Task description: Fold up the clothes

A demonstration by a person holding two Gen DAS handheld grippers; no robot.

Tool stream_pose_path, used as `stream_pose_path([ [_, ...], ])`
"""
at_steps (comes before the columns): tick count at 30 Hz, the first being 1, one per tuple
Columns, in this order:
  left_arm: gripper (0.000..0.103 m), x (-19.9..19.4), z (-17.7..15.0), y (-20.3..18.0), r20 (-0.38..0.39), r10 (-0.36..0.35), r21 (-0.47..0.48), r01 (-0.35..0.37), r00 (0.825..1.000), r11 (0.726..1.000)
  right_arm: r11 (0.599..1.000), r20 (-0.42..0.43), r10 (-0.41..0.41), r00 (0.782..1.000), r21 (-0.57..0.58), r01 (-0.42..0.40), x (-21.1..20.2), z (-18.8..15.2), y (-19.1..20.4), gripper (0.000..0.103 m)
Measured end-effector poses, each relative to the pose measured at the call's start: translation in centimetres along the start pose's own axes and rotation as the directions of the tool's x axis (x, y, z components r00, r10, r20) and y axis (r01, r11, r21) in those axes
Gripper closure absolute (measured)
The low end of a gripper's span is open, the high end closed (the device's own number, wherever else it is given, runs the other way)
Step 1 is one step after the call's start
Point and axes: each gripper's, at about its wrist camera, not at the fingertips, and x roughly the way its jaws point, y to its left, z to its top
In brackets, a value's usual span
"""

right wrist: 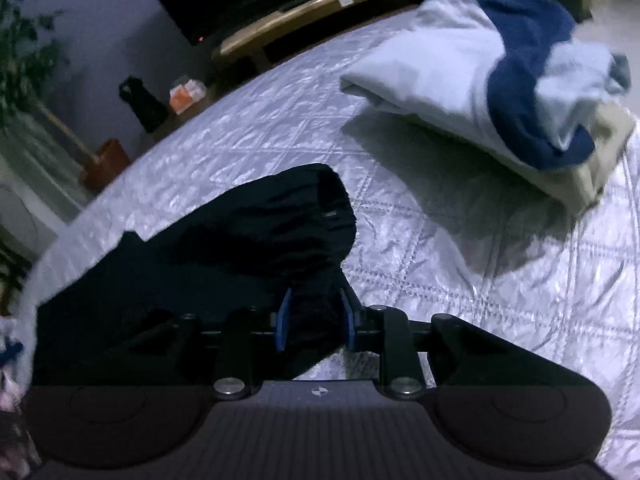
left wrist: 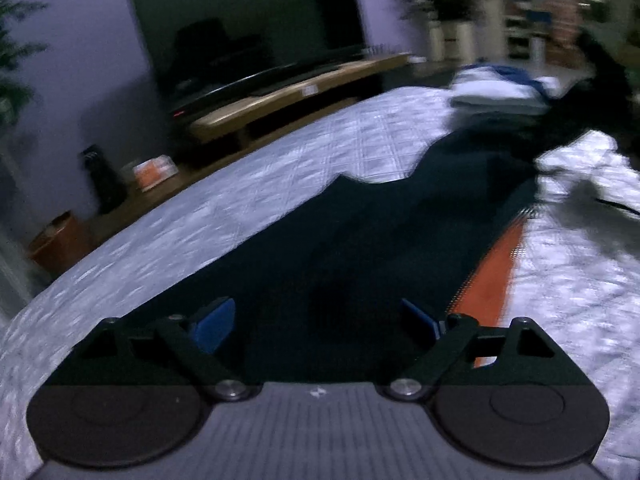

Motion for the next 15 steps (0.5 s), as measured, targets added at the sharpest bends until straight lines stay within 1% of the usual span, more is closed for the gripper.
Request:
stream_pose_path([
  [1,0.015,0.0,0.1,-0.5,0.005,-0.018,0.018,0.018,1.0,1.0,1.0,-0.001,0.004,1.0,0.007,-0.004,0.0,-0.1,-0.2,0.072],
  [2,0.015,0.0,0.3,-1.1,0.01,-0.036,0.037,0.035,0.999,0.999,1.0,-0.005,-0.007,1.0,-0.01,0.007,0.1,0.0,0.0,0.071],
  [3,0.015,0.5,0.4,-1.6,-0.002,-0.028,0.045,0.028,1.0,0.999,1.0,-0.009,-0.017,1.0,-0.024,0.017,0.1,0.1,0.2,0.066],
  [4,0.015,1.0,0.4,-2.1,-0.014,-0.019,0.054,0.02,1.0,0.998,1.0,-0.014,-0.024,1.0,-0.013,0.024,0.2,0.3,0.0,0.059],
  [5,0.015,1.7,0.4,-2.1,-0.037,-0.022,0.048,0.024,0.999,0.999,0.999,-0.017,-0.009,1.0,0.035,0.01,0.1,0.5,-0.7,0.057],
  [6,0.016,2.4,0.4,-2.2,-0.061,-0.025,0.042,0.028,0.998,0.999,0.992,-0.016,0.03,0.999,0.121,-0.028,0.1,0.5,-1.8,0.056],
  [7,0.016,3.1,0.4,-2.1,-0.083,-0.039,0.037,0.042,0.996,0.998,0.976,-0.012,0.069,0.998,0.206,-0.065,0.0,0.6,-2.9,0.056],
  [8,0.016,3.4,0.4,-2.2,-0.097,-0.051,0.036,0.055,0.994,0.998,0.954,-0.003,0.105,0.994,0.284,-0.1,-0.1,0.7,-4.0,0.052],
  [9,0.016,3.4,0.3,-2.3,-0.098,-0.052,0.046,0.057,0.994,0.997,0.96,0.022,0.094,0.995,0.261,-0.096,-1.1,0.7,-3.4,0.044],
  [12,0.017,3.3,0.3,-2.4,-0.087,-0.063,0.057,0.068,0.994,0.996,0.978,0.099,0.063,0.993,0.194,-0.081,-4.0,0.7,-1.6,0.044],
  [13,0.017,3.3,0.4,-2.2,-0.082,-0.071,0.04,0.074,0.994,0.996,0.982,0.124,0.056,0.991,0.173,-0.077,-5.0,0.7,-1.0,0.044],
  [15,0.017,3.5,0.6,-1.6,-0.076,-0.071,0.008,0.072,0.995,0.997,0.973,0.121,0.153,0.981,0.154,-0.17,-5.5,-0.3,1.2,0.044],
])
